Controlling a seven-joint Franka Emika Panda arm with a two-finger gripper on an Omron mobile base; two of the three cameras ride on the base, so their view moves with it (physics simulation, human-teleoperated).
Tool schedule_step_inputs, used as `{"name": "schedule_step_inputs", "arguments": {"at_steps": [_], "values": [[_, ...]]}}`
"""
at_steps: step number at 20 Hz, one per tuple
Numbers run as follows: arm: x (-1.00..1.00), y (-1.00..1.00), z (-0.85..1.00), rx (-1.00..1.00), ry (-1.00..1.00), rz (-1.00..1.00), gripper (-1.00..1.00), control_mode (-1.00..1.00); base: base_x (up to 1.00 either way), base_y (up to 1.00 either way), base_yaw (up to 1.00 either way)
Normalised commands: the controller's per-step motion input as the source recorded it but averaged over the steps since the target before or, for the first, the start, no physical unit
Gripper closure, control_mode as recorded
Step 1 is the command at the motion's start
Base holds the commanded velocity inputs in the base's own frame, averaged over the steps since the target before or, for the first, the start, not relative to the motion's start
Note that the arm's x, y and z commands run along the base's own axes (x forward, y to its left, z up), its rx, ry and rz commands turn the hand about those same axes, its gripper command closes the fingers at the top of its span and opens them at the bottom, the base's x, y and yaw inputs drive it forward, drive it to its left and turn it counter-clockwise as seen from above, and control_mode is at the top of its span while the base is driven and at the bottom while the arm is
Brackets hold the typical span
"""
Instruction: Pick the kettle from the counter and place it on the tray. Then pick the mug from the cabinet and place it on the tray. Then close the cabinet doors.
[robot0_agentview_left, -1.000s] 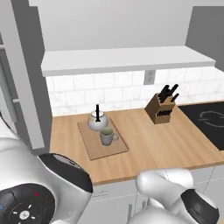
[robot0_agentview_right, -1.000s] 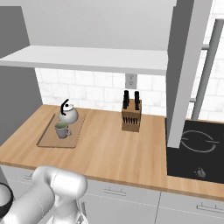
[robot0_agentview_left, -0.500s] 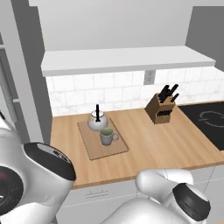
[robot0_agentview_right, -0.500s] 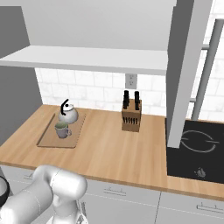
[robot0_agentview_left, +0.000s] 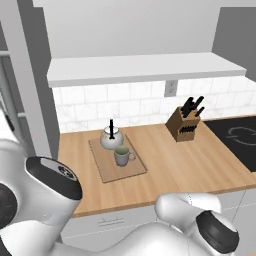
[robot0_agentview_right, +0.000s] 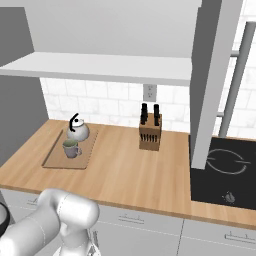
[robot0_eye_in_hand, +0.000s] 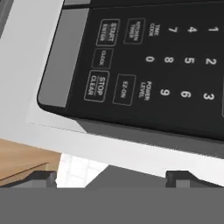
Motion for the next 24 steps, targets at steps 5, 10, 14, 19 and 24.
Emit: {"name": "schedule_step_inputs", "arguments": {"at_steps": [5,10,14,19,24], "values": [[0.00,-0.26,0.00,0.06,-0.05,-0.12,-1.00,-1.00,0.00,0.00,0.00],[0.15,-0.49,0.00,0.01,-0.01,-0.20,-1.00,-1.00,0.00,0.00,0.00],[0.22,-0.62,0.00,0.00,0.00,-0.22,-1.00,-1.00,0.00,0.00,0.00],[0.28,-0.69,0.00,0.00,0.00,-0.19,-1.00,-1.00,0.00,0.00,0.00],[0.43,-0.72,0.00,0.00,0.00,-0.13,-1.00,-1.00,0.00,0.00,0.00]]}}
